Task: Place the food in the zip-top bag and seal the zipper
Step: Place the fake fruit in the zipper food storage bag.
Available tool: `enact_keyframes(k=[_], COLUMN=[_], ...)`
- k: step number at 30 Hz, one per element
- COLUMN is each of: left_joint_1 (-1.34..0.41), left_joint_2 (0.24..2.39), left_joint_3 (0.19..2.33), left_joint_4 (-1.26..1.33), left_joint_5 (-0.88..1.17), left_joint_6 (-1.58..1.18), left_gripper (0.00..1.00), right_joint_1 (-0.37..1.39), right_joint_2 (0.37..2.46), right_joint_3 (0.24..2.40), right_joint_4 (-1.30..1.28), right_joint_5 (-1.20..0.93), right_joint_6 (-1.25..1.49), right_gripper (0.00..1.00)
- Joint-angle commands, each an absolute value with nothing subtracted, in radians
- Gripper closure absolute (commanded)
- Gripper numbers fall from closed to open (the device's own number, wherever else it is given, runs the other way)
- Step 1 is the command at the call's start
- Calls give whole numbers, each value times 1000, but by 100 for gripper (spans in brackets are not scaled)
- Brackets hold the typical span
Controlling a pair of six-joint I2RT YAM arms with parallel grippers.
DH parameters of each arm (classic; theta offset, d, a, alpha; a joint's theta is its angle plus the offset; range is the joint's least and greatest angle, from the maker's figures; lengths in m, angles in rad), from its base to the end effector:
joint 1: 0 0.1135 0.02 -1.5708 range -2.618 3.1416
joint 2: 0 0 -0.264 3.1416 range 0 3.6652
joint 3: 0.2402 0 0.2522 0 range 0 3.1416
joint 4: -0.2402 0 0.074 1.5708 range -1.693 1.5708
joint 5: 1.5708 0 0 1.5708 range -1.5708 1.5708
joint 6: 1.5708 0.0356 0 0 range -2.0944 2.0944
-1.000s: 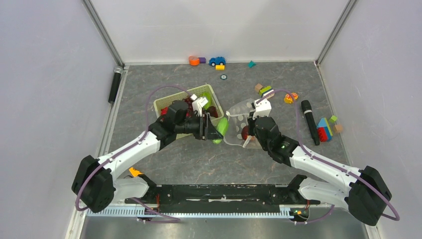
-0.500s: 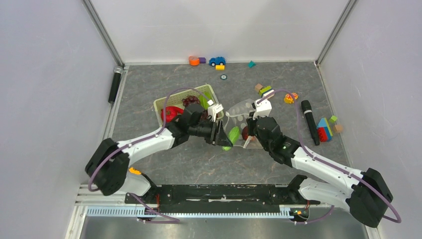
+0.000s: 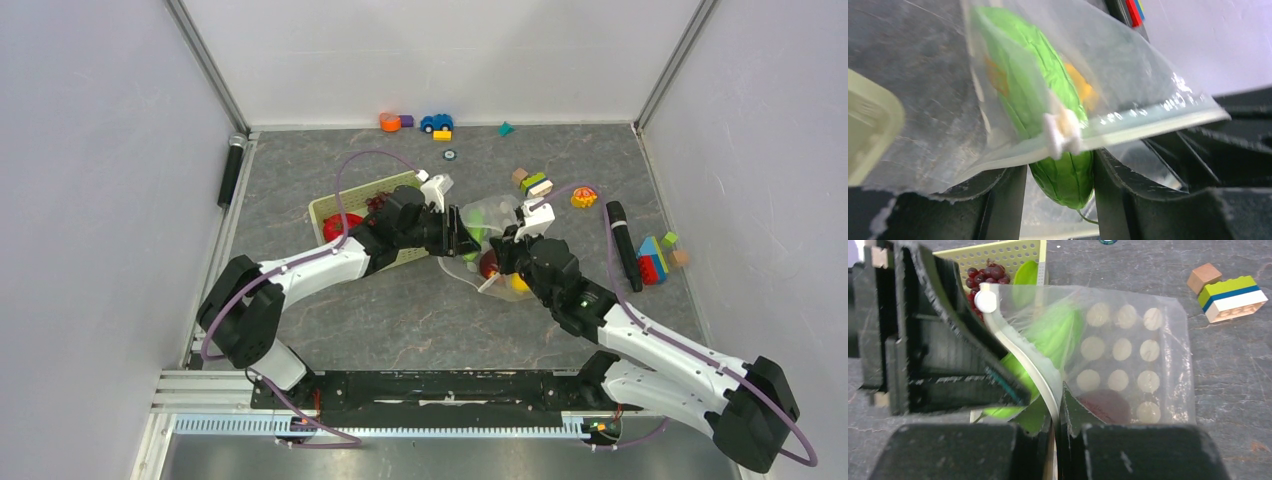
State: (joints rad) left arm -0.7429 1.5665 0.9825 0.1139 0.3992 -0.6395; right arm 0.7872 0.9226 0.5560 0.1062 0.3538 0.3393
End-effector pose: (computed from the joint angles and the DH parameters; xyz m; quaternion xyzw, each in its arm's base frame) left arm 0.2495 -0.2480 0.2441 0.1467 0.8289 -0.4570 0.2872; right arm 0.1602 0.1433 0.2645 -0.0688 0.7849 0.2023 0.5817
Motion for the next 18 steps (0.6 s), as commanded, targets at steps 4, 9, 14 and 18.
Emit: enact_keyframes(k=[4,9,14,18], left_joint_1=[-755,-760,-761,-765], left_joint_2=[1585,1595,1564,1533], left_joint_3=[1053,1065,1055,1049], left_joint_4=[153,118,78,70], left_joint_5=[201,199,201,249], left_joint_6=[-671,-653,-625,-605], left_gripper=[54,24,0,0], right_joint_1=[787,787,787,789], right_joint_2=[907,920,924,927], right_joint_3=[546,545,545,544], right_joint_4=[186,194,194,187], right_joint_5=[255,256,274,293], right_joint_6=[367,364,363,359], right_gripper=[91,91,91,91])
